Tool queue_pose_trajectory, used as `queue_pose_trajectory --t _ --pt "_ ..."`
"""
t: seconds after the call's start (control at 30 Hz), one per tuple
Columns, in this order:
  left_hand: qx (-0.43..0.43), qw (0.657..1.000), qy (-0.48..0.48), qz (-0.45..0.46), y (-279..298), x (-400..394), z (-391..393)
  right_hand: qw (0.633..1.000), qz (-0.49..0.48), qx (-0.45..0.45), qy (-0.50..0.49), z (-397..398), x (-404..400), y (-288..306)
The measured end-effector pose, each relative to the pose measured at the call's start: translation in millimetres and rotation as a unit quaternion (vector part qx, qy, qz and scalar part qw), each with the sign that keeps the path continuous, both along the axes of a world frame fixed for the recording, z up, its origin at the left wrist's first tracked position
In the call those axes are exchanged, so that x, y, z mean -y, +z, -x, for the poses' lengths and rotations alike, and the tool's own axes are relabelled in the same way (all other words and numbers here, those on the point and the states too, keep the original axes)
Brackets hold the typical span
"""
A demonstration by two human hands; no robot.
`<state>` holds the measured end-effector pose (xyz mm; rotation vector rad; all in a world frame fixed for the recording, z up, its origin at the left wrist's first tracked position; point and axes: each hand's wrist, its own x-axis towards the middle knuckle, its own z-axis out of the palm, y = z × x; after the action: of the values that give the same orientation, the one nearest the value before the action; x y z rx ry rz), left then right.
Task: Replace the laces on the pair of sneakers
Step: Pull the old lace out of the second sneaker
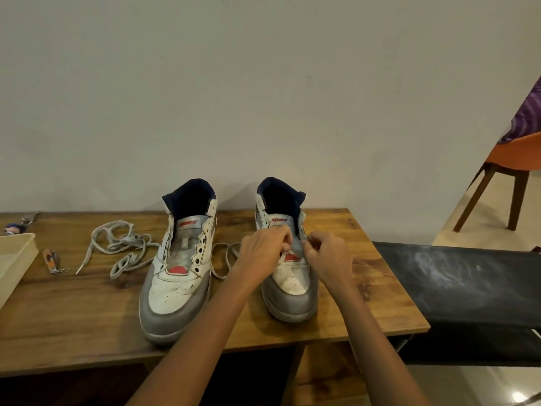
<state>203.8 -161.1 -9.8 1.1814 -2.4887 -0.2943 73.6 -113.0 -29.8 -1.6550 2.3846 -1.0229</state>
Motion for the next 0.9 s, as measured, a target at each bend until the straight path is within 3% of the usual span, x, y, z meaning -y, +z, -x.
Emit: queue_pose_trajectory --t 0.1,0.2,0.3,0.4,0.5,0.57,0.67,0.7,0.73,0.77,0.87,0.9 --pt "0.097 0.994 -0.037 0.037 1.3 1.6 -1.4 1.0 0.003 -0.012 -0.004 -2.8 1.2 0.9" --pt "0.091 0.995 -0.014 0.04 -0.5 4.9 4.3 1.0 0.01 -0.018 -0.008 -5.6 2.1 1.0" --pt "-0.038 0.999 -0.008 0.024 -10.1 4.5 7.3 1.0 0.012 -0.005 -0.018 -5.0 2.3 -0.2" --pt "-0.24 0.97 0.027 -0.025 -10.5 4.4 2.6 1.0 0.019 0.009 -0.024 -3.4 1.8 -0.4" --pt "-0.415 0.9 0.106 -0.083 0.5 9.5 -9.4 0.999 0.02 0.017 -0.024 -4.0 0.5 1.5" --pt "-0.511 0.831 0.162 -0.145 7.7 9.2 -16.3 0.999 0.018 0.017 -0.021 -5.0 -0.8 1.5" --pt "-0.693 0.646 0.248 -0.203 38.3 15.8 -43.8 0.999 0.01 0.022 -0.031 -5.0 -2.5 2.3" --pt "-0.728 0.609 0.256 -0.182 50.4 21.4 -57.7 0.999 0.012 0.027 -0.038 -3.6 -2.5 2.1" --pt "-0.739 0.609 0.242 -0.16 60.8 24.3 -70.1 0.998 0.011 0.034 -0.043 -2.7 -2.6 2.0" --pt "-0.728 0.632 0.22 -0.148 66.5 23.5 -78.4 0.998 0.005 0.04 -0.042 -2.3 -3.4 2.6" --pt "-0.607 0.757 0.168 -0.175 52.5 3.5 -74.1 0.999 -0.018 0.027 -0.033 -3.3 -3.6 8.1" --pt "-0.569 0.785 0.153 -0.192 43.6 -3.3 -67.7 0.999 -0.013 0.003 -0.029 -3.9 -2.9 12.6"
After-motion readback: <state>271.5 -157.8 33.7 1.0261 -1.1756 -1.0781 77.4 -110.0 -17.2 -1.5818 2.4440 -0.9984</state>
